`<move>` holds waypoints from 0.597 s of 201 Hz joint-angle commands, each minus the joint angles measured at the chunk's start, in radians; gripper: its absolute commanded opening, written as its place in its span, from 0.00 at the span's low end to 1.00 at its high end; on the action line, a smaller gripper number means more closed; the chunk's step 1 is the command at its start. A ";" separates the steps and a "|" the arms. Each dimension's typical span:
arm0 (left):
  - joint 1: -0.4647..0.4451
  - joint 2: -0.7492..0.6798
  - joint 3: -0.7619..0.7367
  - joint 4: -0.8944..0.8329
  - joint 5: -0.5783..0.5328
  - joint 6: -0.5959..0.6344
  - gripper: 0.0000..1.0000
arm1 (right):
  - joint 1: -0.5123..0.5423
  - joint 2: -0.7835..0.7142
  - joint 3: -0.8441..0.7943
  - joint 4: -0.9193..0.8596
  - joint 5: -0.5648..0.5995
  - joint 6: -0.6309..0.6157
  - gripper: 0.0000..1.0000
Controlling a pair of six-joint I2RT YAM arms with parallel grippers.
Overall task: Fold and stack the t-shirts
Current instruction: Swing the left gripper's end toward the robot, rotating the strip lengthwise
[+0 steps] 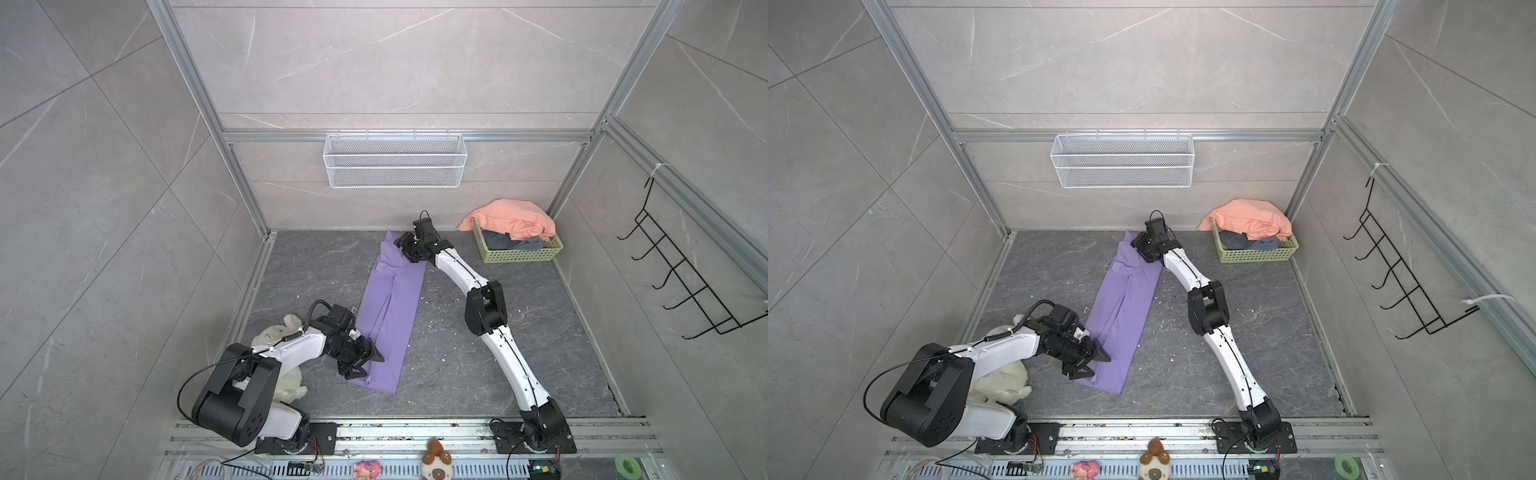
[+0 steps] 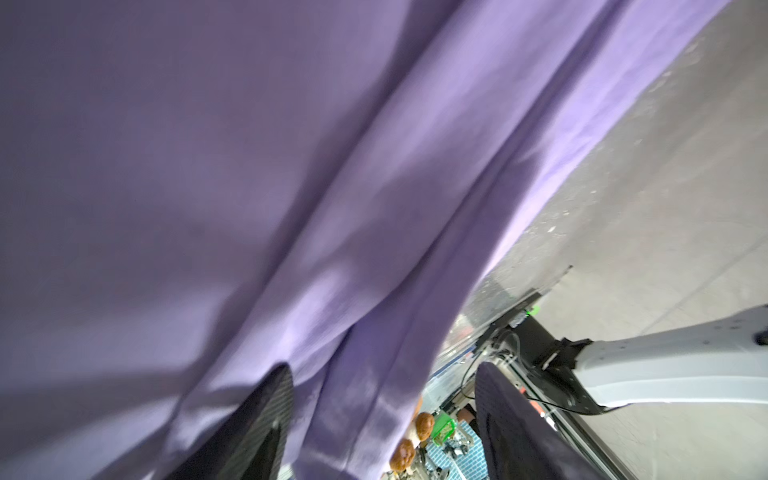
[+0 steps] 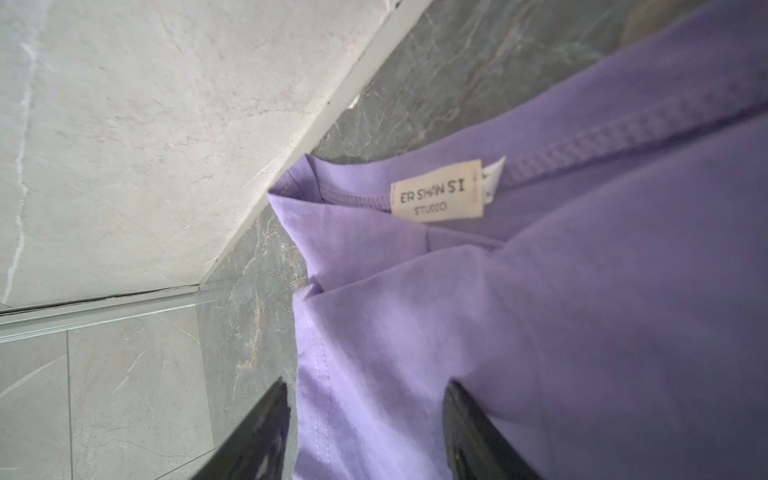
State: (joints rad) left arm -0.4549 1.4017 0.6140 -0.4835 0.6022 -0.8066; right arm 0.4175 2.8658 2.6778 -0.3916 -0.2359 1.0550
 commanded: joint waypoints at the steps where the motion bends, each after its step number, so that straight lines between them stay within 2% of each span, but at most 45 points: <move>1: -0.006 -0.072 0.045 -0.234 -0.140 0.079 0.73 | -0.006 0.017 0.014 0.058 -0.027 -0.031 0.61; 29: 0.000 -0.158 0.148 -0.293 -0.234 0.106 0.73 | -0.016 -0.034 0.072 0.062 -0.071 -0.079 0.62; 66: 0.022 -0.114 0.261 -0.384 -0.398 0.171 0.73 | -0.009 -0.152 0.031 -0.091 -0.080 -0.145 0.61; 85: 0.021 -0.062 0.298 -0.380 -0.441 0.221 0.73 | 0.009 -0.250 -0.071 -0.182 -0.050 -0.204 0.61; 105: 0.021 0.002 0.321 -0.371 -0.508 0.271 0.71 | 0.033 -0.395 -0.281 -0.228 0.000 -0.256 0.61; 120: 0.022 0.043 0.342 -0.367 -0.537 0.308 0.70 | 0.044 -0.524 -0.480 -0.182 0.021 -0.264 0.61</move>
State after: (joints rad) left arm -0.4358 1.3937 0.9157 -0.8120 0.1650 -0.5991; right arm 0.4244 2.5370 2.4222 -0.5270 -0.2653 0.8658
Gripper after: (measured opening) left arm 0.707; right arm 0.612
